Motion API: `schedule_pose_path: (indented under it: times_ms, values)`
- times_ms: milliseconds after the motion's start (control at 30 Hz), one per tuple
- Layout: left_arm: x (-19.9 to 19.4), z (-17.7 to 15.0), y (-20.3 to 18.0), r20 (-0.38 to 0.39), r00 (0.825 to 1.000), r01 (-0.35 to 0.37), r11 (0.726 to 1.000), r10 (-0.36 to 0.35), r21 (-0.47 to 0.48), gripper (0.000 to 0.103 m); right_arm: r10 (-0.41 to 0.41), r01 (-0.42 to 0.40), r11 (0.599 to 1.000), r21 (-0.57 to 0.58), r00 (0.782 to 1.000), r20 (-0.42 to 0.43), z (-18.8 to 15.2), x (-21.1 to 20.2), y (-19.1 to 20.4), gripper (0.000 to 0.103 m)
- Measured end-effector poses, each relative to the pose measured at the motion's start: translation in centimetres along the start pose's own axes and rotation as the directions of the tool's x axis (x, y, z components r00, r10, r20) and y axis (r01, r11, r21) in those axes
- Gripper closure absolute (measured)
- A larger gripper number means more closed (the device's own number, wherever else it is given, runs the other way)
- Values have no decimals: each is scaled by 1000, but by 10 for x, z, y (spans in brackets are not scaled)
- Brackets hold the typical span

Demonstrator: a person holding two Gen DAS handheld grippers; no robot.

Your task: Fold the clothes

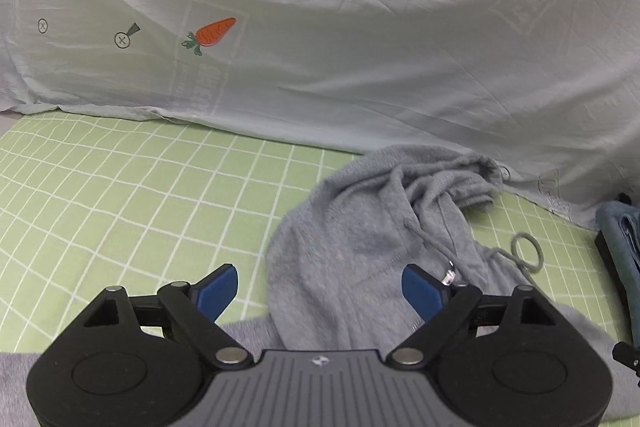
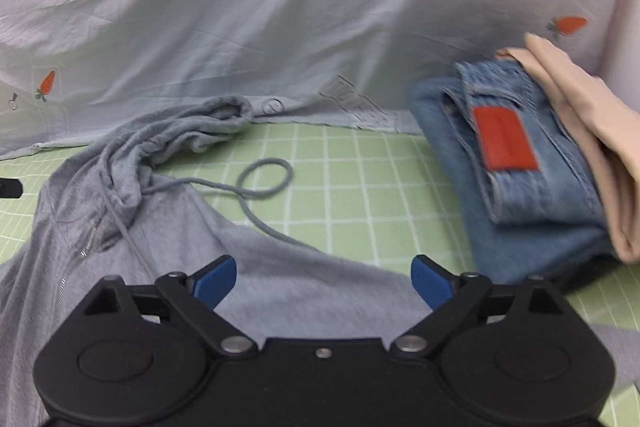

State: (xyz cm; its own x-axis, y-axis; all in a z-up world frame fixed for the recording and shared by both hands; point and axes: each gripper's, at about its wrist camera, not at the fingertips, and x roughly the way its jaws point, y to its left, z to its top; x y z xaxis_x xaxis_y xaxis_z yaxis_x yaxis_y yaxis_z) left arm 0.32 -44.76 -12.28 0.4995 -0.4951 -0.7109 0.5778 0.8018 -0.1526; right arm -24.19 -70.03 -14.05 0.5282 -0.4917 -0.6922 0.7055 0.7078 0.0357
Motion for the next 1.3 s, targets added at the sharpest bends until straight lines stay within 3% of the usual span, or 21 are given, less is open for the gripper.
schedule_pose_path:
  times_ms: [100,200,400,500,567,733,867,1100,1200,1300]
  values:
    - [-15,-38,-23,-87,994,72,996,-67,52,13,-81,85,991,108,996,-45,-31,-21,-40,4]
    - [-22,-75,-48,-191,974,135,988,-120,73,13,-177,190,956,226,981,-77,-56,-38,-76,4]
    - [-28,-122,-88,-315,940,193,967,-134,166,13,-269,292,798,527,955,-122,-90,-52,-153,8]
    - [-25,-126,-94,-329,939,177,962,-101,210,11,-296,309,735,604,947,-125,-91,-47,-178,31]
    - [-21,-127,-93,-338,937,165,965,-89,205,9,-305,305,717,627,946,-112,-89,-41,-190,47]
    - [-18,-130,-100,-350,936,141,957,-46,253,3,-332,307,678,668,939,-94,-84,-33,-210,62]
    - [-17,-137,-109,-343,939,124,937,-5,326,0,-382,342,644,684,919,-100,-88,-42,-218,62]
    - [-15,-138,-111,-344,939,117,936,5,331,0,-545,535,644,546,822,-163,-104,-54,-223,58]
    - [-14,-137,-112,-347,938,115,936,8,332,0,-549,543,626,560,817,-178,-111,-56,-235,45]
    - [-12,-137,-113,-349,937,112,937,11,330,0,-547,537,616,577,818,-178,-112,-56,-241,42]
